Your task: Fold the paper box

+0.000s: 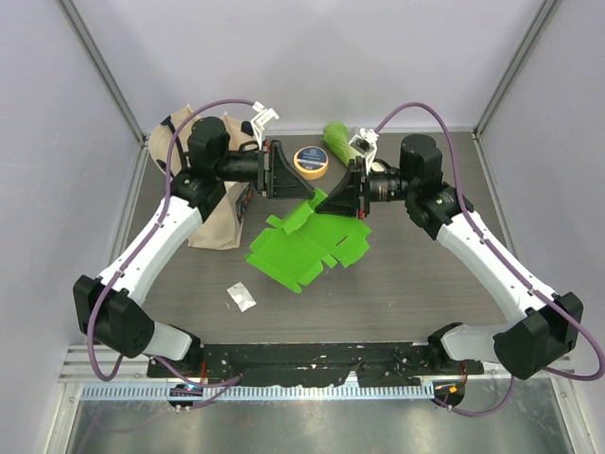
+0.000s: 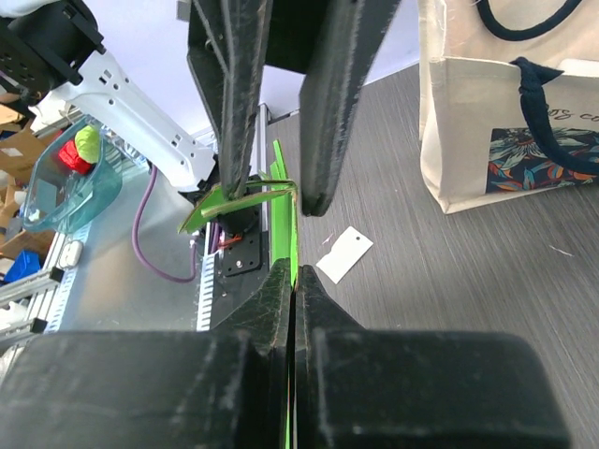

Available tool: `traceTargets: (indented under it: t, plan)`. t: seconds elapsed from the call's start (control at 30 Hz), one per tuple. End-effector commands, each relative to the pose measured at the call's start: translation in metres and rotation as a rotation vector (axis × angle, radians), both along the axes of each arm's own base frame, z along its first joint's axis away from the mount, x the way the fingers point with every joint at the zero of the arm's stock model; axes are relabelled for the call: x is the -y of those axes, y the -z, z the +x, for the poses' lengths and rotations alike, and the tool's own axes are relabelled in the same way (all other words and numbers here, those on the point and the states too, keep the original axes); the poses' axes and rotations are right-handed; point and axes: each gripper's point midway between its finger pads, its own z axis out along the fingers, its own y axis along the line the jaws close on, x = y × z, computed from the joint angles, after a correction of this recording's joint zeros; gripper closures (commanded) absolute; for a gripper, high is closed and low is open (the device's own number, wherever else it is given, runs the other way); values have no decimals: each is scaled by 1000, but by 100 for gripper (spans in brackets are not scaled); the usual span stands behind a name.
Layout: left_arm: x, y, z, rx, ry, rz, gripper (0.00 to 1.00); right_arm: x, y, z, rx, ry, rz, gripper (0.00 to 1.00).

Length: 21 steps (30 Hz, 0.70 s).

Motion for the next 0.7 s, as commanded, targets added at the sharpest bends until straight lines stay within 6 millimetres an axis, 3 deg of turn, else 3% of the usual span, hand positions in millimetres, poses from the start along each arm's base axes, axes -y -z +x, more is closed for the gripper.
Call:
traceTargets:
  t: [0.0, 0.1, 0.27, 0.37, 0.53, 0.6, 0.63, 0.67]
  plan:
    - [1, -7, -13, 86, -16, 53, 72, -1, -31, 1, 73, -4, 60, 99]
    - [3, -1, -10, 63, -30, 83, 79, 0, -31, -2, 70, -15, 65, 99]
    - [3, -1, -6, 43, -63, 93, 100, 1, -29, -8, 67, -28, 70, 99]
    - [1, -3, -3, 48, -111, 103, 100, 3, -28, -11, 70, -22, 69, 99]
    - [-23, -16, 2, 115, -312, 145, 100, 5, -20, -4, 60, 37, 49, 99]
    - [-37, -21, 4, 104, -378, 137, 72, 6, -20, -7, 61, 33, 51, 99]
    - [-52, -23, 3, 89, -430, 120, 47, 7, -20, -8, 54, 35, 53, 99]
    - [-59, -21, 2, 85, -452, 112, 41, 7, -21, -9, 54, 35, 54, 99]
